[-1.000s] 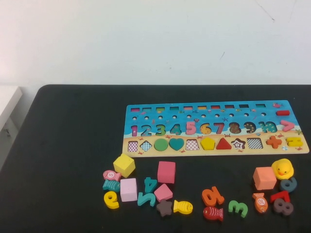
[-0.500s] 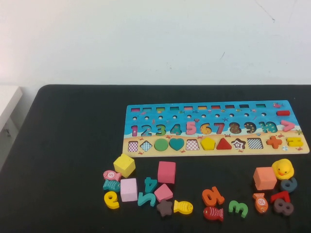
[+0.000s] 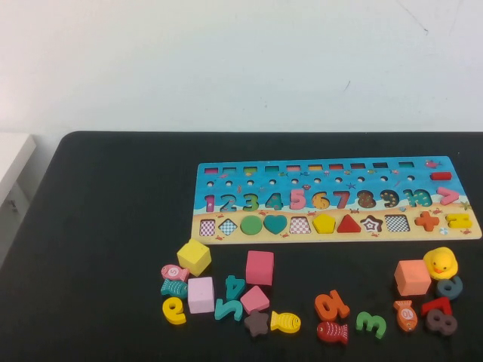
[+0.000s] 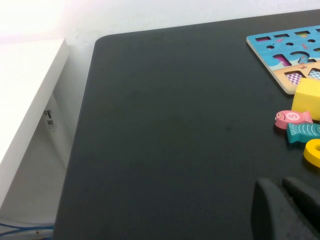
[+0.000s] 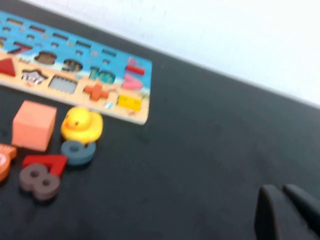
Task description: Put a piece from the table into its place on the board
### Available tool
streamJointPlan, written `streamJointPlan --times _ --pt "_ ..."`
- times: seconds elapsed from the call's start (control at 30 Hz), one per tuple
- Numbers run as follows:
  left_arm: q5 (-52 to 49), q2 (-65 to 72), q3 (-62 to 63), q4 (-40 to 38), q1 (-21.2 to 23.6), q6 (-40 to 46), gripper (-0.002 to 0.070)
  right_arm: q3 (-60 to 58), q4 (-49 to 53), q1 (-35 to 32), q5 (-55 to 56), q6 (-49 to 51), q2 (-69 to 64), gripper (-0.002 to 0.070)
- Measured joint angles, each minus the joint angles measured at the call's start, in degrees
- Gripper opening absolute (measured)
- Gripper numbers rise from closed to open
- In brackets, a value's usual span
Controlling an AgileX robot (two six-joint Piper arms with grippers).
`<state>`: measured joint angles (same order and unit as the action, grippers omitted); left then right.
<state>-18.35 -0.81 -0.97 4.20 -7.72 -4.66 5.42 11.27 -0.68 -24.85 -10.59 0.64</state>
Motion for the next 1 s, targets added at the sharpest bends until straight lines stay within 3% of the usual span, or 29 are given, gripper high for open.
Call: streamJointPlan --times 0.3,0.67,1.0 --pt "0.0 0.0 0.0 0.0 0.0 0.0 -0.0002 -6.1 -0.1 0.0 1.9 14.9 0.0 0.0019" --pt "0.0 0.0 0.0 0.1 0.0 0.1 -0.0002 -6.4 -6.5 -1.3 3.5 16.1 0.0 0.0019" --pt "0.0 0.0 0.0 0.1 0.0 0.1 -0.0002 -6.5 -4.6 -2.3 4.0 16.1 0.0 0.0018"
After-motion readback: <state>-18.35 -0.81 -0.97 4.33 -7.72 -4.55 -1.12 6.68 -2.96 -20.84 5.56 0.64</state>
